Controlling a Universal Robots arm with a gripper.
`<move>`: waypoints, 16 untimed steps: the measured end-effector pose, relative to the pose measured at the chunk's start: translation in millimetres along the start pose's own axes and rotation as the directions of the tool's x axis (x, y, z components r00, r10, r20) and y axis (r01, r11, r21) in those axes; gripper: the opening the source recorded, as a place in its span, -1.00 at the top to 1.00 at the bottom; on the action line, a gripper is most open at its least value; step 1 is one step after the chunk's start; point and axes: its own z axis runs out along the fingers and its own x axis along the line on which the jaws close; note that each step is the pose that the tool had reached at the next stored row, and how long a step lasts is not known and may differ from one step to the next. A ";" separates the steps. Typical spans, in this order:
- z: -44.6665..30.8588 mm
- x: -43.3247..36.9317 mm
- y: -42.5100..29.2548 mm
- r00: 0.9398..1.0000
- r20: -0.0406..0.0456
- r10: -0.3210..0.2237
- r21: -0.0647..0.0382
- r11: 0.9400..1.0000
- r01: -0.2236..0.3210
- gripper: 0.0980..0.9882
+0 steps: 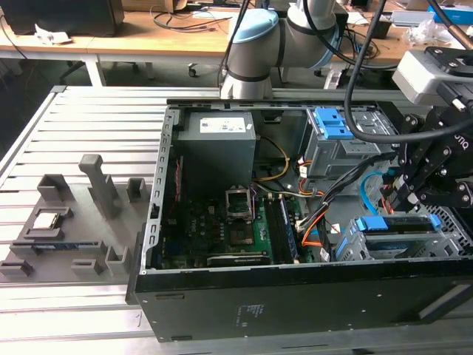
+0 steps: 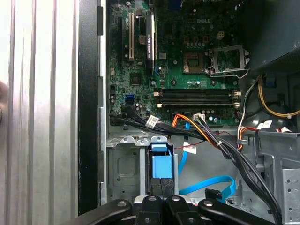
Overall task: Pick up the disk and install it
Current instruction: 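Insert the disk into the insertion slot, then insert the first disk wire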
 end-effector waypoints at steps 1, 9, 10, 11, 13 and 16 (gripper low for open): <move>0.0 0.0 0.0 1.000 0.000 0.000 0.000 1.000 0.000 0.98; 0.0 -0.1 -0.8 1.000 -0.001 0.000 0.000 1.000 0.000 0.98; -0.6 -2.1 -9.6 1.000 -0.006 0.000 0.000 1.000 0.000 0.98; -0.8 -3.6 -12.4 1.000 -0.009 0.001 0.000 1.000 -0.001 0.98; -1.4 -7.9 -22.7 1.000 -0.013 0.001 0.000 1.000 -0.001 0.98; -2.2 -13.3 -35.9 1.000 -0.018 0.001 0.000 1.000 -0.001 0.98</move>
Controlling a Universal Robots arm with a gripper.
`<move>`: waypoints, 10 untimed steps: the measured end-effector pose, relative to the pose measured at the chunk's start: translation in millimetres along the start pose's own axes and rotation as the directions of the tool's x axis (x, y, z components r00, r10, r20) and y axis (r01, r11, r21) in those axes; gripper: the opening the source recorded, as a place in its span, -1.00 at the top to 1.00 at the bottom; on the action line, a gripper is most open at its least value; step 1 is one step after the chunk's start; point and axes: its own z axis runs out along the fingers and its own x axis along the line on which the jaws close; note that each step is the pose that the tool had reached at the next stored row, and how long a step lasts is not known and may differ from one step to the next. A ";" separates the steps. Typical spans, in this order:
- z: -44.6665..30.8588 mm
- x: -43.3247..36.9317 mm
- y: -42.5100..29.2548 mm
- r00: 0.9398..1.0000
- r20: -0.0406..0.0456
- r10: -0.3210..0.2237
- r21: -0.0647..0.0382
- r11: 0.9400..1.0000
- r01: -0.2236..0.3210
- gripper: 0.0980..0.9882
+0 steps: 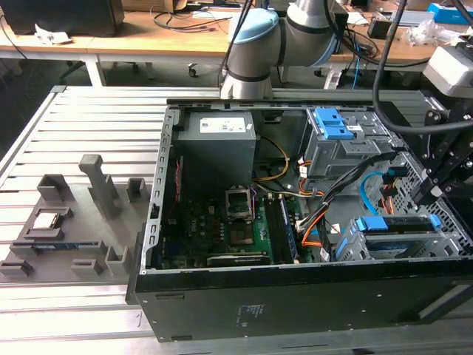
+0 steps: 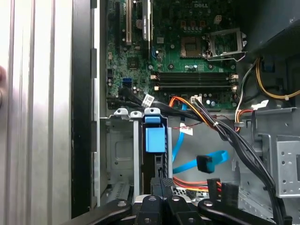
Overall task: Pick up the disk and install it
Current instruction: 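Insert the first disk wire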
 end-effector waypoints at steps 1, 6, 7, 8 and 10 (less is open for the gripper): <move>-0.2 -1.8 -3.1 1.000 -0.001 0.000 0.000 1.000 0.000 0.98; 0.3 -30.9 -12.4 1.000 -0.006 0.000 0.000 1.000 0.000 0.98; 0.9 -48.6 -12.3 1.000 -0.007 0.001 0.000 1.000 -0.001 0.98; 2.3 -55.7 -12.3 1.000 -0.007 0.000 0.000 1.000 0.000 0.98; 6.1 -66.5 -12.5 1.000 -0.007 0.001 0.000 1.000 -0.001 0.98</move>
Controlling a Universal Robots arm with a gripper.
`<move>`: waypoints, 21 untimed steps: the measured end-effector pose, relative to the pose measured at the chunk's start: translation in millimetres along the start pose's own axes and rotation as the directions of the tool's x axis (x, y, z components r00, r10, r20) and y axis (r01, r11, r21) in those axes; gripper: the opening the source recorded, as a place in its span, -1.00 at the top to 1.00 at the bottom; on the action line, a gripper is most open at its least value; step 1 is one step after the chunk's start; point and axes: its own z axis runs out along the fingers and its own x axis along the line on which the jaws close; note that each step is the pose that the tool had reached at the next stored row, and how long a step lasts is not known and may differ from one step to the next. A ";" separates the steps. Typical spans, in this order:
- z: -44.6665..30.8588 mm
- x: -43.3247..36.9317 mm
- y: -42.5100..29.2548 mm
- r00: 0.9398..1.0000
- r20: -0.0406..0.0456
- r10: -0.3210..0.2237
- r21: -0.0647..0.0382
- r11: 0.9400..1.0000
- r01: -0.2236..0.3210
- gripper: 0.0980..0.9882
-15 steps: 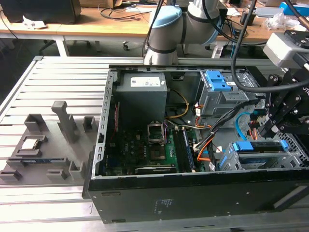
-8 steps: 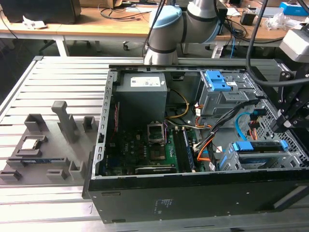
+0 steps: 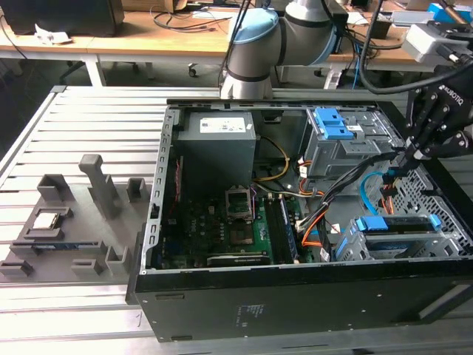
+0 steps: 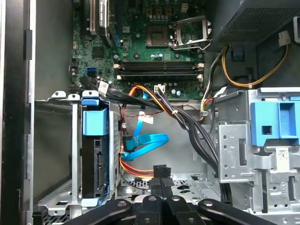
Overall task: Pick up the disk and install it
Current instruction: 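Insert the first disk wire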
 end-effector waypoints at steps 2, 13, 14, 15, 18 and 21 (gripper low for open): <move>0.1 0.0 -0.1 1.000 0.000 0.000 0.000 1.000 0.000 0.98; 16.5 -9.9 4.3 0.997 -0.080 0.006 0.001 1.000 -0.006 0.54; 16.5 -9.9 4.3 0.997 -0.080 0.006 0.001 1.000 -0.006 0.57; 16.5 -9.9 4.3 0.997 -0.080 0.006 0.001 1.000 -0.006 0.72; 16.6 -9.9 4.3 0.997 -0.081 0.006 0.001 1.000 -0.006 0.80; 16.5 -9.9 4.3 0.997 -0.081 0.006 0.001 1.000 -0.006 0.80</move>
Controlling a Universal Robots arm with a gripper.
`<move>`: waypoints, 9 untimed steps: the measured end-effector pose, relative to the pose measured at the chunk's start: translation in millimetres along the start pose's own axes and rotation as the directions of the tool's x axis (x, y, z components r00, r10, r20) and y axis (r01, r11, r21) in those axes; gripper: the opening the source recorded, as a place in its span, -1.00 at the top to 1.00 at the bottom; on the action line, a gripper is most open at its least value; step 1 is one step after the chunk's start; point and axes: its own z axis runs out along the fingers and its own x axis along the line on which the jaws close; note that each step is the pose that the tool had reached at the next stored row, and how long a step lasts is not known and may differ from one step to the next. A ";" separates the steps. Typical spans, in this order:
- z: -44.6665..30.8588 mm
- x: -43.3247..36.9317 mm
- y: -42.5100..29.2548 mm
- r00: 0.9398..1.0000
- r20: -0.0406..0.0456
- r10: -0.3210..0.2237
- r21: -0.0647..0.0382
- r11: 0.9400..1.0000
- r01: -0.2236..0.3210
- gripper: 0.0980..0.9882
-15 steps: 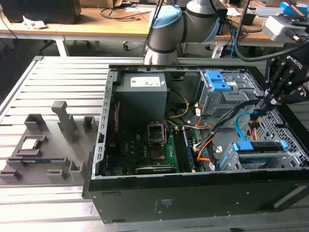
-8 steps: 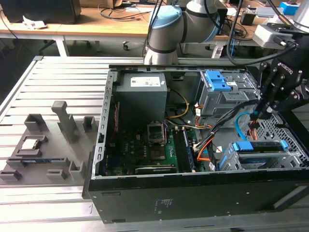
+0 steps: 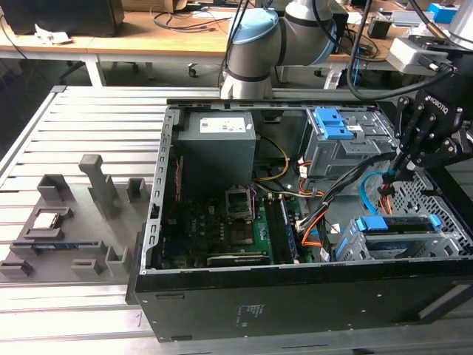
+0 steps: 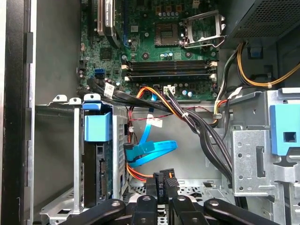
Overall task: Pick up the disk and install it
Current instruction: 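Insert the first disk wire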
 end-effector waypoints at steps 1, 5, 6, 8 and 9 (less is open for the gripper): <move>0.0 0.0 0.0 1.000 0.000 0.000 0.000 1.000 0.000 0.80; 1.0 11.1 -0.1 1.000 0.000 0.000 0.000 1.000 0.000 0.80; 1.6 19.3 -0.2 1.000 0.000 0.000 0.000 1.000 0.000 0.80; 2.9 33.6 -0.5 1.000 0.000 0.000 0.000 1.000 0.000 0.80; 3.7 41.0 -0.6 1.000 0.000 0.000 0.000 1.000 0.000 0.80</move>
